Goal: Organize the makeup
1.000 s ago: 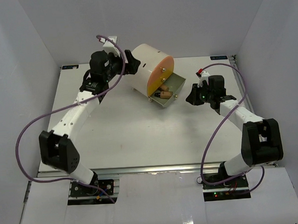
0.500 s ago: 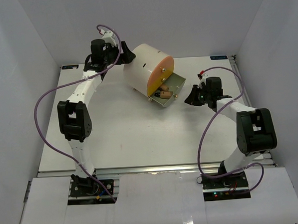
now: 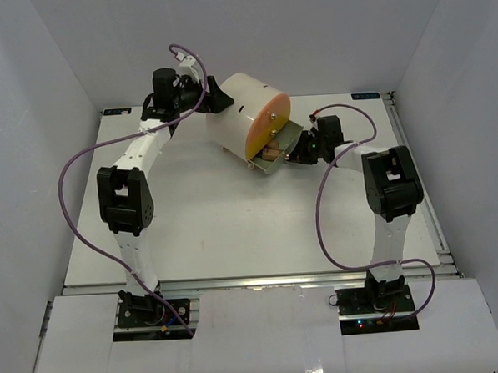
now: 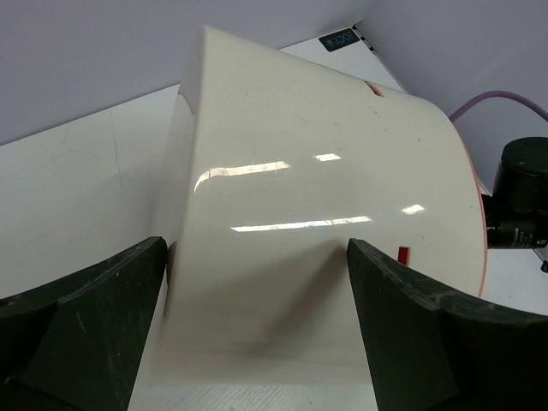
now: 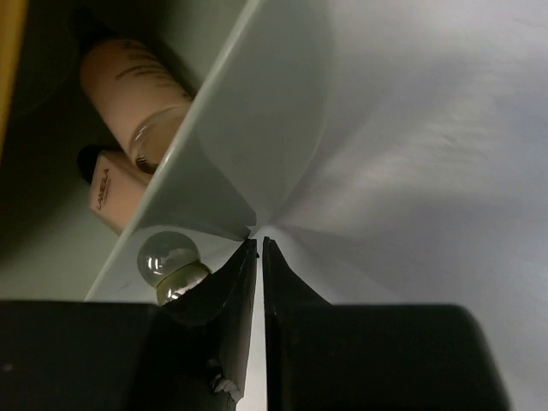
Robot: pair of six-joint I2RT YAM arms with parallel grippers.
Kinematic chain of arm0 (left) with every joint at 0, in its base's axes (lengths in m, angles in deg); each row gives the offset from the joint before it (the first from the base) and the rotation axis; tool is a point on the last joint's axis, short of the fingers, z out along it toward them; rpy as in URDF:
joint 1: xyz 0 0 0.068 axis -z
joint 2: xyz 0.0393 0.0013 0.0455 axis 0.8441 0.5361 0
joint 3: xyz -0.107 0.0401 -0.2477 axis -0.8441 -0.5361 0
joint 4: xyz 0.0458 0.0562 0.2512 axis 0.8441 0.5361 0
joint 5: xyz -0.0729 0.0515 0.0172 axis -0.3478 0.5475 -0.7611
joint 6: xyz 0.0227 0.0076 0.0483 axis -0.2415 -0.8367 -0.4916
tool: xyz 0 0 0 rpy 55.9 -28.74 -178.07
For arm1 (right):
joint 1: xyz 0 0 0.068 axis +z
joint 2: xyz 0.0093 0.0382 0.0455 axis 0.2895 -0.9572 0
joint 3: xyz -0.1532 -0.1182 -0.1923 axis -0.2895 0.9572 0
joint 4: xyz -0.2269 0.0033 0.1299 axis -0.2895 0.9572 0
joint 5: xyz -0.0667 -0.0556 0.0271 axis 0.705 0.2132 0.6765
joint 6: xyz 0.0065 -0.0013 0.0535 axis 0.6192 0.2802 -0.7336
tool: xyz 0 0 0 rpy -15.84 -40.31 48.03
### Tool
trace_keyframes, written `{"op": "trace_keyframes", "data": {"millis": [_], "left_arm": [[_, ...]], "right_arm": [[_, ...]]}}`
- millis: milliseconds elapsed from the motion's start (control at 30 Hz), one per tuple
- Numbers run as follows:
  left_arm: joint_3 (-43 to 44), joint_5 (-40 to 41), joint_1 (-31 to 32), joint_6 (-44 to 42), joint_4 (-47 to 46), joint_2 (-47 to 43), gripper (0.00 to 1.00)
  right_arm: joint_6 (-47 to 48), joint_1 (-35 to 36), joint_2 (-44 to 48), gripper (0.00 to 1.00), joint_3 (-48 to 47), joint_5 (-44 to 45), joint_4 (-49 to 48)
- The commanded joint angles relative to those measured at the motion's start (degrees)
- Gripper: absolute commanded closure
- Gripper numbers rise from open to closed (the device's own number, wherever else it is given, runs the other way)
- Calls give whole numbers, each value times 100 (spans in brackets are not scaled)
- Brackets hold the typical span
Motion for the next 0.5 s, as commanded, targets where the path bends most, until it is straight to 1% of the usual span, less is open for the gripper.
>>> {"op": "trace_keyframes", "data": {"millis": [0,167,300,367,467], "left_arm": [[-189,-645,50,-65,33,105,4],[-277,-915,42,-32,7,275,5],[-315,-968,53,23,-23,341,5],[-332,-842,50,44,-28,296,5],[-316,-269,50,84,34,138,4]], "right_arm": [[-689,371,-391,87,-988,-288,-567],[-850,489,-903,87,-1703,-431,-591],[-1001,497,-1317,87,-2306,-665,-616],[-968,480,-1281,87,-2279,-625,-605],[-811,378,-910,87,-1744,-513,-613]]}}
